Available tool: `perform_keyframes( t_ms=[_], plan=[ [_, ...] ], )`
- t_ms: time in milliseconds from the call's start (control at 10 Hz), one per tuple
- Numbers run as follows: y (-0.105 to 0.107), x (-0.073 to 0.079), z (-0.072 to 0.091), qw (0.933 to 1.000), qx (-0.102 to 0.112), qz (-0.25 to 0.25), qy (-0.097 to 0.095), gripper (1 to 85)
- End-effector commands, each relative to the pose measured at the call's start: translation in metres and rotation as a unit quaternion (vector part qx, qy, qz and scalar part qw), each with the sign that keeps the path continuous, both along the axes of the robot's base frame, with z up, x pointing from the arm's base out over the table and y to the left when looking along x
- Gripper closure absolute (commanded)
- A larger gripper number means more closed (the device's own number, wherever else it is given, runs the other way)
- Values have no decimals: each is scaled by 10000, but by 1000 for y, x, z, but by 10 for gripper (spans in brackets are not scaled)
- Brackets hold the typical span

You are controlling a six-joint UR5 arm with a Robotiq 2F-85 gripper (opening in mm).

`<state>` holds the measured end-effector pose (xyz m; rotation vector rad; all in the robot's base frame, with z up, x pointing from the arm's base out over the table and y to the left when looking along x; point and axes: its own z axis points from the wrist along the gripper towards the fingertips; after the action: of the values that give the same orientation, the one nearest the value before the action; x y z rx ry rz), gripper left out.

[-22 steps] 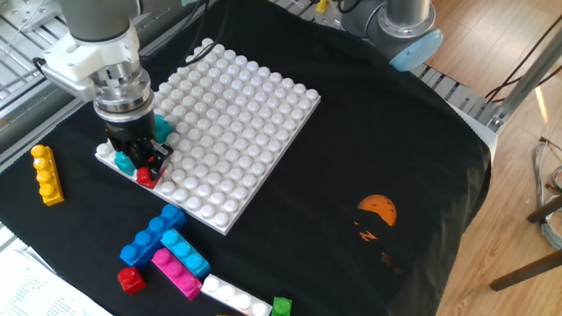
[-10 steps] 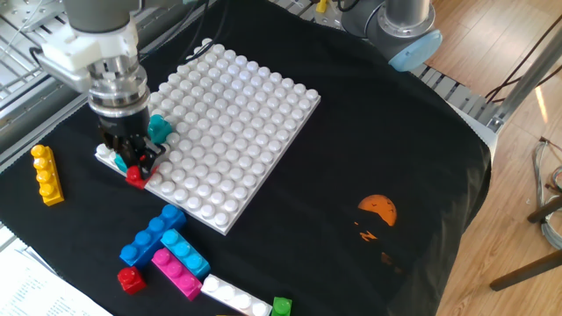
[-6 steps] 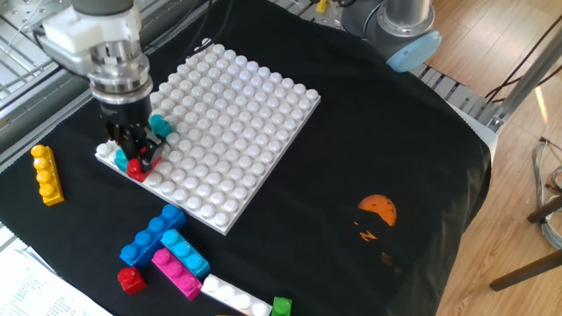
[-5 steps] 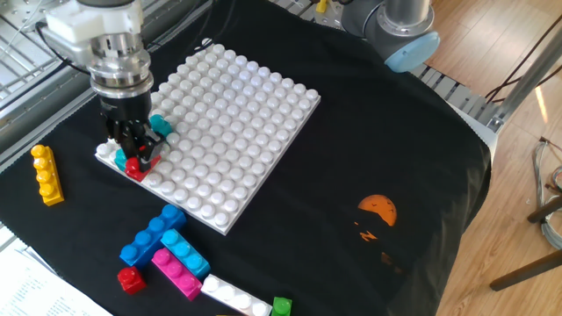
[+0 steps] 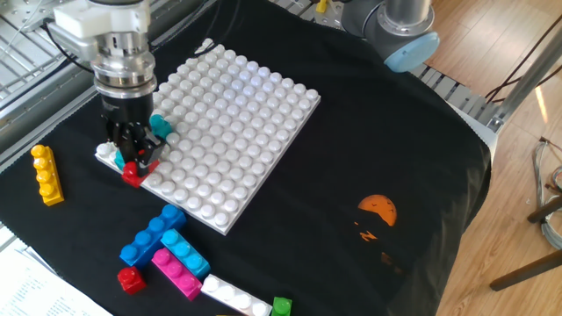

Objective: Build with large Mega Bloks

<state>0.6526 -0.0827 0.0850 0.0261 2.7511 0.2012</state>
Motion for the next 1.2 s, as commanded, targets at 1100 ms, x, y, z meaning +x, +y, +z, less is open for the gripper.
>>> perform_keyframes(
  t_ms=[1100],
  plan=[
    [4, -35, -18, 9991, -112, 182, 364, 843]
  ],
)
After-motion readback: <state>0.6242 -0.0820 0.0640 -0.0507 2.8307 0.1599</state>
